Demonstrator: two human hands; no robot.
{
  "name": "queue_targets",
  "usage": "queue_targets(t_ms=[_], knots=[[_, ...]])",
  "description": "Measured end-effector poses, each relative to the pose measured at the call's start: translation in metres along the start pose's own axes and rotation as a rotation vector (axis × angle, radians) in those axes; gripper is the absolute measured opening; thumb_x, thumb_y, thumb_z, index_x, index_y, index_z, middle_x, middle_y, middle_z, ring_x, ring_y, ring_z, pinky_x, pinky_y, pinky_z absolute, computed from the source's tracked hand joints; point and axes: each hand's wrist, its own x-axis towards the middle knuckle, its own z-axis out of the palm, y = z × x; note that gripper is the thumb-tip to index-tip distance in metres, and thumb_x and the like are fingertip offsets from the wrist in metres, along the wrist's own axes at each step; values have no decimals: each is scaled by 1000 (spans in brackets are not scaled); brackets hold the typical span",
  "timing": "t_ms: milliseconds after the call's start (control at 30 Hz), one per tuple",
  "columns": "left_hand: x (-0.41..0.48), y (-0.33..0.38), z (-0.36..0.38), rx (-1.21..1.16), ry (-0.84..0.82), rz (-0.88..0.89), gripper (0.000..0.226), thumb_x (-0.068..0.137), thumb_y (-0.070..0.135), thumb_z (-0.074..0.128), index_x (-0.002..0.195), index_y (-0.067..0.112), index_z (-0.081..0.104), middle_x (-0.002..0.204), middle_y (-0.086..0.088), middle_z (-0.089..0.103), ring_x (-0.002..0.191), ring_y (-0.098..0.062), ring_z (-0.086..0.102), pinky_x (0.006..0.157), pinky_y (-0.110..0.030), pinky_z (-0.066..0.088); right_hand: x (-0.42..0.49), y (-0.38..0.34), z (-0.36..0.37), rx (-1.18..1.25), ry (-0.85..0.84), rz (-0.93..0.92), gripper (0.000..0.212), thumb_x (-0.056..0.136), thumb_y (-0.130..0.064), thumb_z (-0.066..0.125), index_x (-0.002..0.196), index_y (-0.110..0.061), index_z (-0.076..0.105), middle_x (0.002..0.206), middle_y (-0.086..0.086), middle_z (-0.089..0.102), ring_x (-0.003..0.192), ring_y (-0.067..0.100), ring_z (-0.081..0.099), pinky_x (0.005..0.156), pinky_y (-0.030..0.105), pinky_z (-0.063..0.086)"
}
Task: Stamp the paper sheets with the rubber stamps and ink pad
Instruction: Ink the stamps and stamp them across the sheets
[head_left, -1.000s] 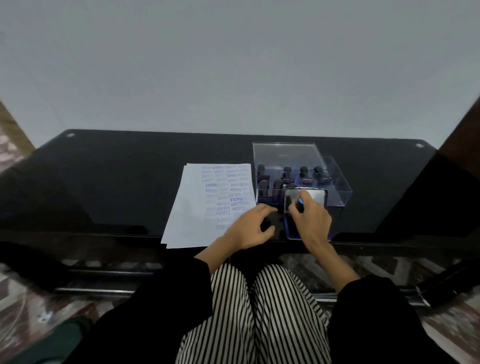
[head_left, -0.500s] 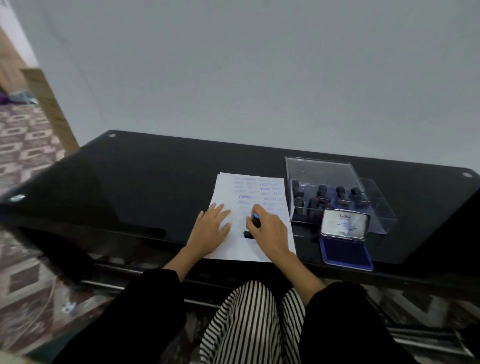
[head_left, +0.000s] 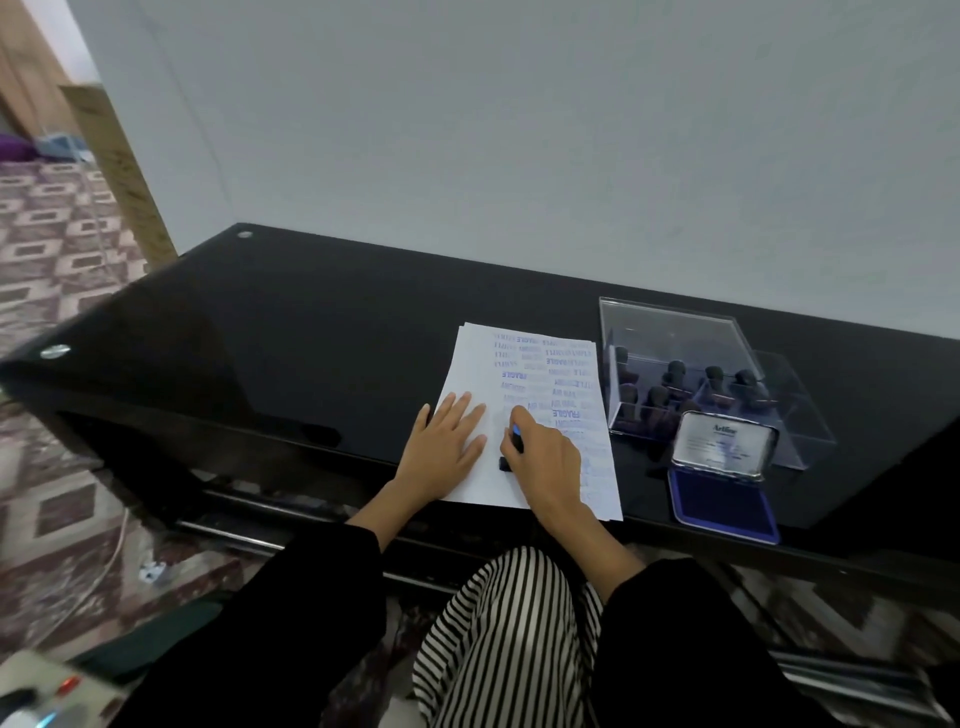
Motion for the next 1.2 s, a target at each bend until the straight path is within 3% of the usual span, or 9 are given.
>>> queue_targets(t_ms=[133,233,367,500,633,967,1133,1200], knots=[[0,0,0,13,-1,9,52,101,38,18,150,22,6,159,0,-1,146,-15,-4,118,-38,-2,-4,0,8,29,102,13,18,91,-15,51,82,-14,35,61,4,43,54,22,38,43,22,17],[-1,0,2,23,7,10,53,101,40,15,150,22,6,159,0,-1,146,-15,-3,118,-39,-2,-9,-3,14,80,181,-6,39,75,-4,68,73,-17,31,49,-2,33,42,17,30,38,17,10],[1,0,4,37,9,6,69,86,47,-1,150,22,6,159,0,-1,146,-15,-3,118,-39,-1,-10,-4,14,63,194,-30,54,62,-1,77,71,-19,27,47,-6,26,38,13,23,38,12,4],[0,0,6,49,29,10,87,73,54,-19,150,22,6,159,0,0,146,-16,-3,118,-39,0,-6,-1,19,63,237,-42,39,60,-1,78,64,-14,41,47,-7,25,38,12,22,38,11,3],[0,1,7,46,43,11,90,70,53,-21,150,22,6,159,0,0,146,-16,-3,118,-39,-1,-2,1,22,82,268,-44,32,61,-1,76,65,-11,46,46,-7,26,37,12,24,38,11,4],[1,1,8,53,46,9,89,70,52,-21,150,22,6,159,0,0,146,-16,-3,118,-39,-1,0,0,23,72,290,-32,33,60,-1,76,63,-12,46,45,-8,24,37,10,21,37,10,3],[2,1,8,63,42,4,89,70,52,-21,150,22,5,159,0,0,146,-16,-3,118,-40,-1,-5,-1,21,87,276,-56,51,56,3,77,64,-17,31,47,-9,23,39,11,20,39,10,2],[2,1,7,69,40,4,84,74,52,-18,150,22,5,159,-1,0,146,-16,-3,118,-40,0,-6,-1,20,64,278,-62,49,54,2,79,62,-15,34,47,-9,22,39,11,19,40,10,0]])
